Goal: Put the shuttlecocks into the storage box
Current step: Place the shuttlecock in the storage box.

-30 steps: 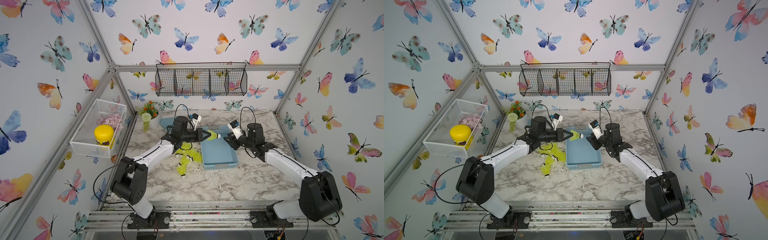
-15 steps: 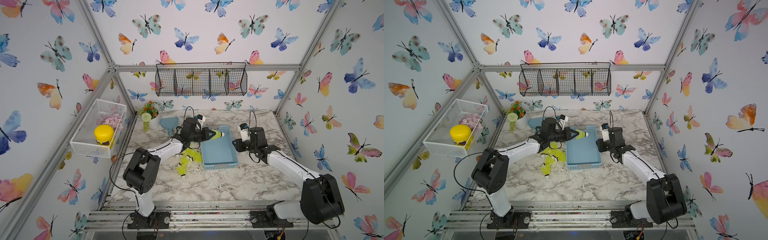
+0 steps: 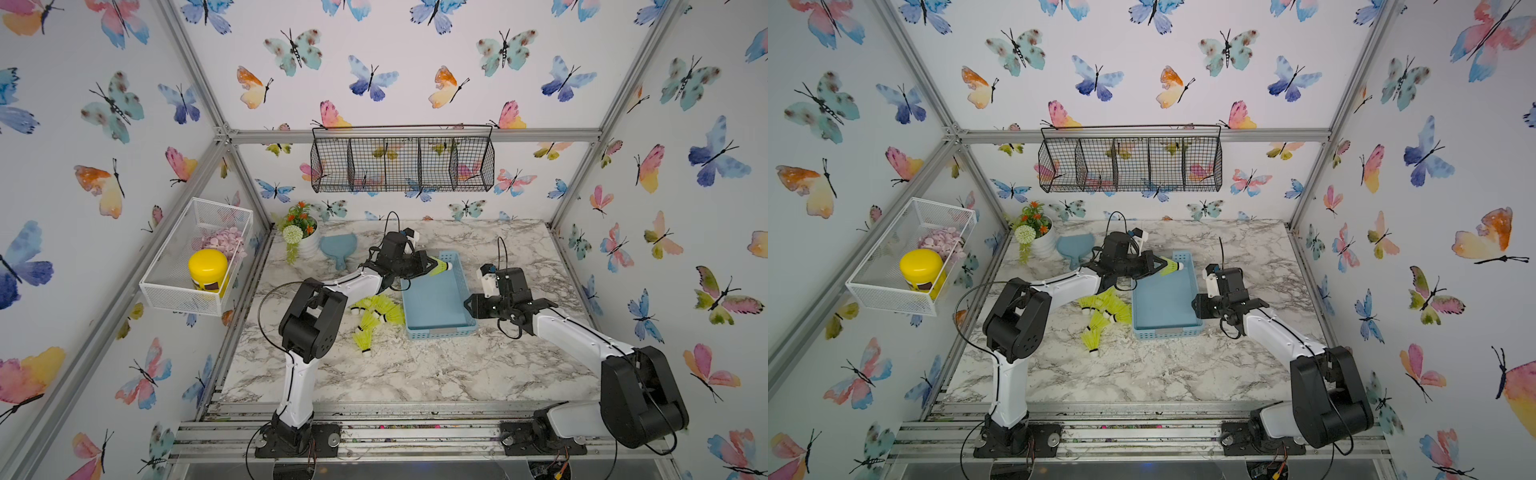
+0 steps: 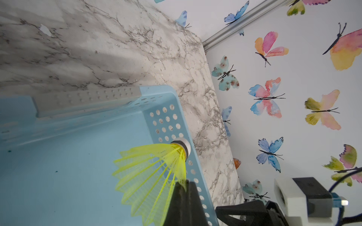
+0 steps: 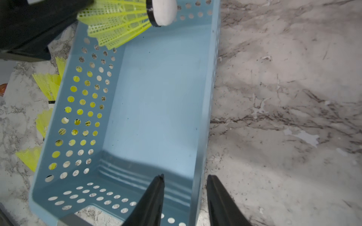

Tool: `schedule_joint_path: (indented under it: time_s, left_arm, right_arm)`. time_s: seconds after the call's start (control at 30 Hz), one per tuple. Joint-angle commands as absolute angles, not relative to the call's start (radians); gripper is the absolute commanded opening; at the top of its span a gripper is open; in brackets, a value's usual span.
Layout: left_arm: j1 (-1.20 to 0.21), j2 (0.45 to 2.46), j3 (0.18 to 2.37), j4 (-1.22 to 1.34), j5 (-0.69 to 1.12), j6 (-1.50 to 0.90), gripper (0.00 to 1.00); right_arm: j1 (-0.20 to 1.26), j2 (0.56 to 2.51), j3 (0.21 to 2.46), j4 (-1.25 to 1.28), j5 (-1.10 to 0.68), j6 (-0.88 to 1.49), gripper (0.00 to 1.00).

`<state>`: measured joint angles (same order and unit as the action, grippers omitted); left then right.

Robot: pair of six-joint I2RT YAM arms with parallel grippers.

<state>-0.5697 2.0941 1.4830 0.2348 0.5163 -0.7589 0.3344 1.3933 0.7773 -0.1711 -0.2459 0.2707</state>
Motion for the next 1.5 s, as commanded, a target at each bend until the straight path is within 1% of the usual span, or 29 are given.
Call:
schedule_joint_path:
  time_s: [0.0, 0.4, 0.97, 1.0, 1.13, 1.27, 1.33, 1.47]
  left_arm:
    - [-0.573, 2.149, 1.538, 0.187, 0.517, -0.723, 0.0]
    - [-0.57, 2.256, 1.611, 0.184, 0.534, -0.737, 0.0]
    - [-0.559, 2.403, 1.775, 0.138, 0.581, -0.748, 0.0]
    - [-0.558, 2.406, 1.779, 0.137, 0.58, -0.746, 0.03]
    - [-0.558, 2.41, 1.794, 0.123, 0.578, -0.742, 0.21]
    - [-0.557, 2.401, 1.798, 0.106, 0.568, -0.731, 0.36]
    - [-0.557, 2.39, 1.801, 0.091, 0.553, -0.716, 0.39]
    - [-0.557, 2.371, 1.816, 0.057, 0.535, -0.689, 0.43]
  right_arm:
    - [0.333, 1.392, 0.759, -0.195, -0.296, 0.291, 0.42]
    - [0.333, 1.408, 0.742, -0.184, -0.427, 0.266, 0.4]
    - [0.333, 1.403, 0.735, -0.201, -0.404, 0.241, 0.41]
    - [0.333, 1.403, 0.734, -0.202, -0.402, 0.241, 0.4]
    - [0.333, 1.402, 0.735, -0.202, -0.402, 0.239, 0.4]
    - [0.333, 1.398, 0.735, -0.203, -0.394, 0.239, 0.41]
    - [0.334, 1.395, 0.735, -0.203, -0.394, 0.24, 0.4]
    - [0.333, 1.391, 0.732, -0.201, -0.39, 0.239, 0.41]
